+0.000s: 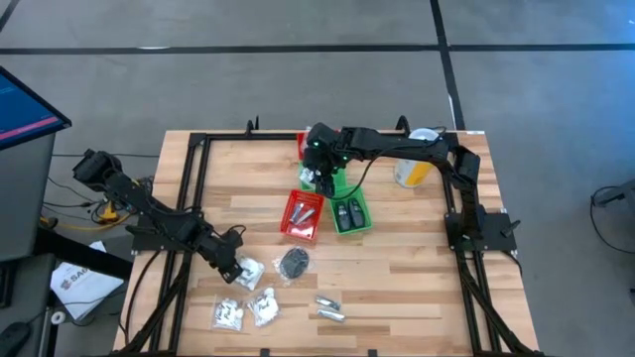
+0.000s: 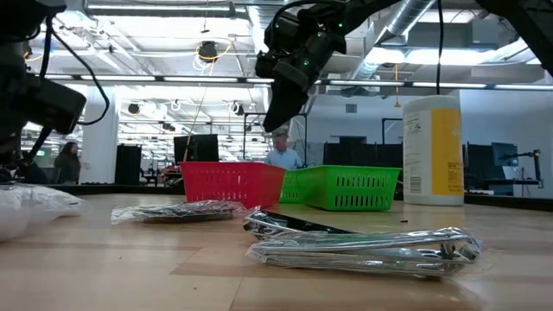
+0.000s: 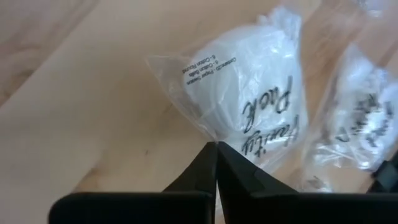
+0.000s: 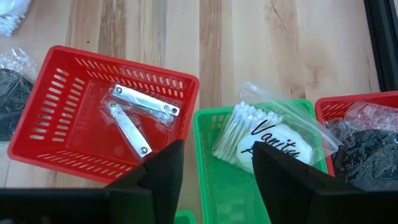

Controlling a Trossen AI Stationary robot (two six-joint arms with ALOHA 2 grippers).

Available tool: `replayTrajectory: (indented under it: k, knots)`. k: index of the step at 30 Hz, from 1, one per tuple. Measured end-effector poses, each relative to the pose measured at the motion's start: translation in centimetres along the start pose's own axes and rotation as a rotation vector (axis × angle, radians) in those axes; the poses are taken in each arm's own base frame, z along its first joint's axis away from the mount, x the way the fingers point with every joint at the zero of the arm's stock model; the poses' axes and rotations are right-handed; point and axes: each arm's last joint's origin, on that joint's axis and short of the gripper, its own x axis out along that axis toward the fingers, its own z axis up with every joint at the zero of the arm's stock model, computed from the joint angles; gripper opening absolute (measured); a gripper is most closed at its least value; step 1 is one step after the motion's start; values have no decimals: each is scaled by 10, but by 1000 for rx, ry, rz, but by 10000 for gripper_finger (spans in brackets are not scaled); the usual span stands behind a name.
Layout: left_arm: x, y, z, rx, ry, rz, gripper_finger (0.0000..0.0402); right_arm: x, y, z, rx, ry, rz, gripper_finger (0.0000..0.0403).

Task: Pick & Place Travel size toiletries
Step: Put the white cotton pack into the top green bin

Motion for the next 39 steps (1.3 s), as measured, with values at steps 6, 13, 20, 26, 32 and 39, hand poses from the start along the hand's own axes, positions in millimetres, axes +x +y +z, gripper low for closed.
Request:
replayTrajectory:
  k: [6,13,20,26,32,39]
  knots:
    - [-22,-20,8,96,-109,-97,0,0,1,-1,1,12,5,180]
    - [-53,-32,19,185,-294,-158,0,1,7,-2,11,41,19,181]
    - [-67,-32,30,238,-441,-142,0,2,17,-4,2,80,42,176]
    - [-79,-35,44,292,-543,-99,0,2,25,-10,35,163,67,177]
    - [-98,-42,62,368,-658,-76,0,1,36,-14,76,229,88,176]
    - [-111,-36,88,384,-797,-26,0,3,58,-13,33,263,119,169]
